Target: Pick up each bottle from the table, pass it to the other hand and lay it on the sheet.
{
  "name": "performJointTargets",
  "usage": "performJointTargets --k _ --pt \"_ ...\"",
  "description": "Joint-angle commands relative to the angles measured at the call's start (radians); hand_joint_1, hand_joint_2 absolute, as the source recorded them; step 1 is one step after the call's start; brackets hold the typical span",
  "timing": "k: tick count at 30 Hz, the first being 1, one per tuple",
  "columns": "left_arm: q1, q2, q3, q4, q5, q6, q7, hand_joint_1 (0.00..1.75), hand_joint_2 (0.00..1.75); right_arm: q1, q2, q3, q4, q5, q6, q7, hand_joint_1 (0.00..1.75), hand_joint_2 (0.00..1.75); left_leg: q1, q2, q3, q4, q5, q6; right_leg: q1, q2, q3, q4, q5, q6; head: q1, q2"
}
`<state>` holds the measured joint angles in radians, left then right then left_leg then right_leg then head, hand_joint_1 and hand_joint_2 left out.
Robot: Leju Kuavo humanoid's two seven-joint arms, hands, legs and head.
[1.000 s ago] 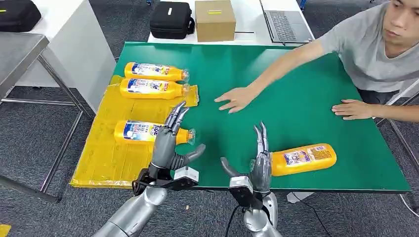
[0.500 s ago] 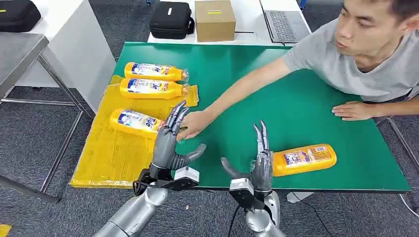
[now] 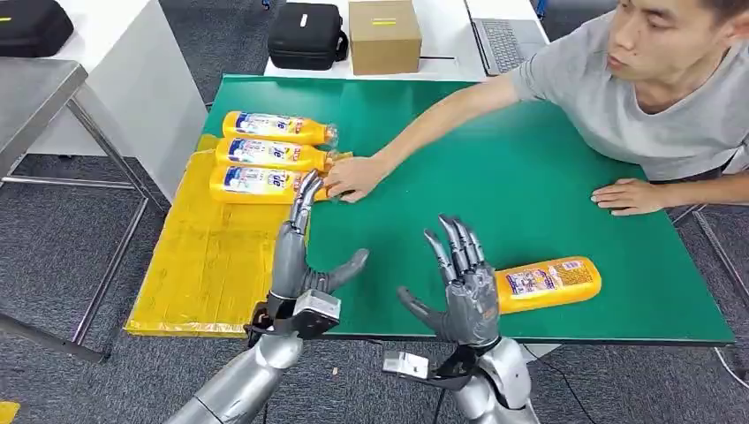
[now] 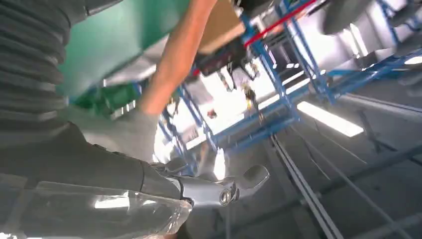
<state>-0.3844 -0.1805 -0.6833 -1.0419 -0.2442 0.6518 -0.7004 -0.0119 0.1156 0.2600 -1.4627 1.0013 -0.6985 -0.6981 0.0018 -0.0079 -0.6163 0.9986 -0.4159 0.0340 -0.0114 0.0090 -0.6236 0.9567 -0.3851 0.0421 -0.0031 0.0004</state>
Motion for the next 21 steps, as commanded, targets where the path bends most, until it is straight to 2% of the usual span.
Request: performJointTargets --k 1,4,9,14,15,21 --pt "0.007 0.103 -0.115 -0.137 0.076 -0.051 0.002 0.00 1.75 0.066 -0.080 -0.114 -0.141 0.043 0.000 0.000 0.00 1.75 0.000 -0.001 0.008 0.000 -0.004 -0.002 0.000 -0.002 0.008 0.001 -0.005 -0.002 0.000 0.000" --pt "-0.004 0.104 -0.115 -0.148 0.086 -0.058 0.002 0.00 1.75 0.096 -0.084 -0.197 -0.179 0.054 0.000 0.000 0.00 1.75 0.000 -0.002 0.004 -0.001 -0.001 -0.001 0.000 -0.003 0.004 0.000 -0.002 -0.001 0.000 0.000" --pt "0.002 0.103 -0.101 -0.160 0.111 -0.043 0.002 0.00 1.75 0.113 -0.086 -0.229 -0.190 -0.050 0.000 0.000 0.00 1.75 0.000 -0.001 0.005 0.000 -0.003 -0.001 0.000 -0.002 0.005 0.000 -0.003 -0.001 0.000 0.000" --pt "0.011 0.113 -0.088 -0.159 0.111 -0.022 0.002 0.00 1.75 0.105 -0.081 -0.305 -0.171 -0.022 0.000 0.000 0.00 1.75 0.000 0.000 0.003 -0.001 -0.001 -0.001 0.000 -0.001 0.003 -0.001 -0.001 -0.001 0.000 0.000" --pt "0.012 0.113 -0.087 -0.157 0.111 -0.023 0.002 0.00 1.75 0.097 -0.083 -0.313 -0.156 -0.034 0.000 0.000 0.00 1.75 0.000 0.000 0.006 -0.001 -0.003 -0.001 0.000 -0.001 0.006 0.000 -0.003 -0.002 0.000 0.000" --pt "0.006 0.107 -0.085 -0.145 0.109 -0.008 0.002 0.00 1.75 0.076 -0.083 -0.307 -0.104 -0.092 0.000 0.000 0.00 1.75 0.000 0.001 0.004 -0.001 -0.002 -0.001 0.000 0.000 0.004 -0.001 -0.001 -0.001 0.000 0.000"
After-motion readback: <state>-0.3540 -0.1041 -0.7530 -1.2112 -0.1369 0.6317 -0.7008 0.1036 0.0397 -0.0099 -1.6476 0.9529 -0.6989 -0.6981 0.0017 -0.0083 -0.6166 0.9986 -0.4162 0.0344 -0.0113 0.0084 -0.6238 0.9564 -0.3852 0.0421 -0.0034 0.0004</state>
